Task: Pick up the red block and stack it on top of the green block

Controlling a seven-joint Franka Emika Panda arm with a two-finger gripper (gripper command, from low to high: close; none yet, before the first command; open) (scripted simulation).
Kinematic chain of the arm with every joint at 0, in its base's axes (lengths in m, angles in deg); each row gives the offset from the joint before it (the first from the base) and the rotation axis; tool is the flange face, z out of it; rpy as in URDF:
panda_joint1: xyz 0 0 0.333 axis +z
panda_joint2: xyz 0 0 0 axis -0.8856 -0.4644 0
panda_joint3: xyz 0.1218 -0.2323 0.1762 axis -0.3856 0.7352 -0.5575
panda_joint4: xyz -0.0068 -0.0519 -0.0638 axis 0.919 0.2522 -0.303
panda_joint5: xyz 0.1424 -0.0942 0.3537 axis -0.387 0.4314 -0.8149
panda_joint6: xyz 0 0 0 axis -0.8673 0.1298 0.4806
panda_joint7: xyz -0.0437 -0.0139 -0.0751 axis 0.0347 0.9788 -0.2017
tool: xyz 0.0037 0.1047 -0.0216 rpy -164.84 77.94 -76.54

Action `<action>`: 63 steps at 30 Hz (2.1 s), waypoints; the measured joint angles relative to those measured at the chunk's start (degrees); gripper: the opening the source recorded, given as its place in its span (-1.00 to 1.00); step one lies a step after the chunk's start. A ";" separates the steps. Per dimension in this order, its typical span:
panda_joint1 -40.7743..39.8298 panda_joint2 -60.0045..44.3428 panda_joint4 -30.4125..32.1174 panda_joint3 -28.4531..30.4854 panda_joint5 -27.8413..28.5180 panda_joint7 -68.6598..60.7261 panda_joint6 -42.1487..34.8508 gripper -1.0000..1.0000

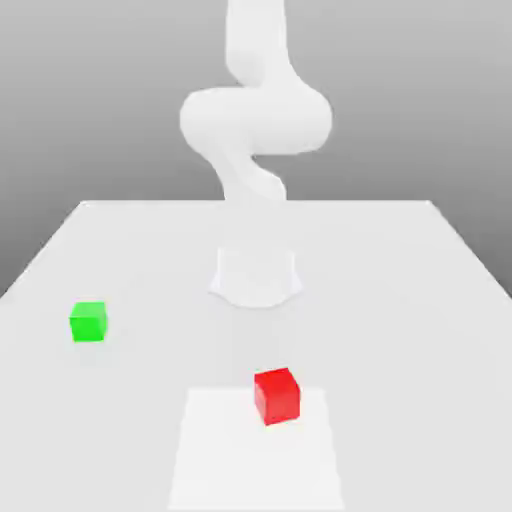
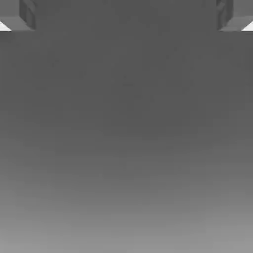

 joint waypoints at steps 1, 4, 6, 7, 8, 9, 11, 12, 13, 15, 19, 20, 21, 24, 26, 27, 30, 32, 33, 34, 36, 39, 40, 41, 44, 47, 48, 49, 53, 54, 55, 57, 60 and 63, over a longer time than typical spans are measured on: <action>0.35 -1.89 1.69 0.13 0.02 -0.66 1.40 0.00; 1.32 -7.47 6.60 0.47 0.04 -2.63 5.49 0.00; 1.95 -11.15 9.83 0.68 0.05 -3.93 8.18 0.00; 2.26 -12.99 11.45 0.79 0.06 -4.59 9.52 0.00; 2.56 -14.85 13.08 0.87 0.06 -5.25 10.88 0.00; 2.85 -16.73 14.73 0.94 0.08 -5.93 12.22 0.00; 3.46 -20.61 18.09 1.10 0.12 -7.27 14.99 0.00; 3.74 -22.63 19.82 1.15 0.10 -8.00 16.46 0.00; 4.06 -24.72 21.58 1.23 0.11 -8.73 17.96 0.00; 4.63 -29.22 25.26 1.29 0.15 -10.25 21.17 0.00; 5.39 -40.69 29.64 1.14 0.07 -12.53 29.73 0.00; 5.39 -43.04 29.61 0.99 -0.11 -12.78 31.66 0.00; 5.34 -45.25 29.45 0.94 -0.29 -12.97 33.52 0.00; 4.86 -51.58 28.68 0.36 -0.82 -13.39 38.94 0.00; 4.76 -52.94 28.50 0.22 -0.95 -13.48 40.10 -1.00; 4.77 -52.94 28.50 0.22 -0.93 -13.46 40.10 -1.00; 4.75 -52.94 28.50 0.20 -0.81 -13.34 40.06 -1.00; 4.67 -52.93 28.51 0.16 -0.73 -13.29 40.06 -1.00; 4.74 -51.55 28.71 0.27 -0.59 -13.20 38.87 -1.00; 4.76 -49.82 28.95 0.35 -0.40 -13.07 37.39 -1.00; 4.79 -45.93 29.50 0.47 -0.08 -12.84 34.05 -1.00; 5.04 -39.78 30.37 0.81 0.20 -12.64 28.78 -1.00; 3.88 -38.36 30.60 1.42 0.57 -12.61 27.60 -1.00; 2.64 -37.34 30.79 2.30 1.05 -12.68 26.78 -1.00; -2.08 -35.21 31.26 5.88 3.25 -12.60 25.22 -1.00; -7.53 -33.41 31.69 9.80 5.72 -12.48 23.96 -1.00; -9.37 -32.82 31.84 11.11 6.50 -12.49 23.55 -1.00; -11.25 -32.23 31.98 12.38 7.36 -12.42 23.14 -1.00; -19.02 -29.86 32.54 17.23 10.67 -12.26 21.49 -1.00; -21.00 -29.27 32.68 18.41 11.49 -12.23 21.08 -1.00; -22.98 -28.68 32.82 19.58 12.30 -12.20 20.66 -1.00; -26.98 -27.48 33.10 21.88 13.92 -12.15 19.83 -1.00; -33.09 -25.69 33.52 25.22 16.29 -12.11 18.59 -1.00; -38.80 -24.11 33.90 28.23 18.33 -12.19 17.54 -1.00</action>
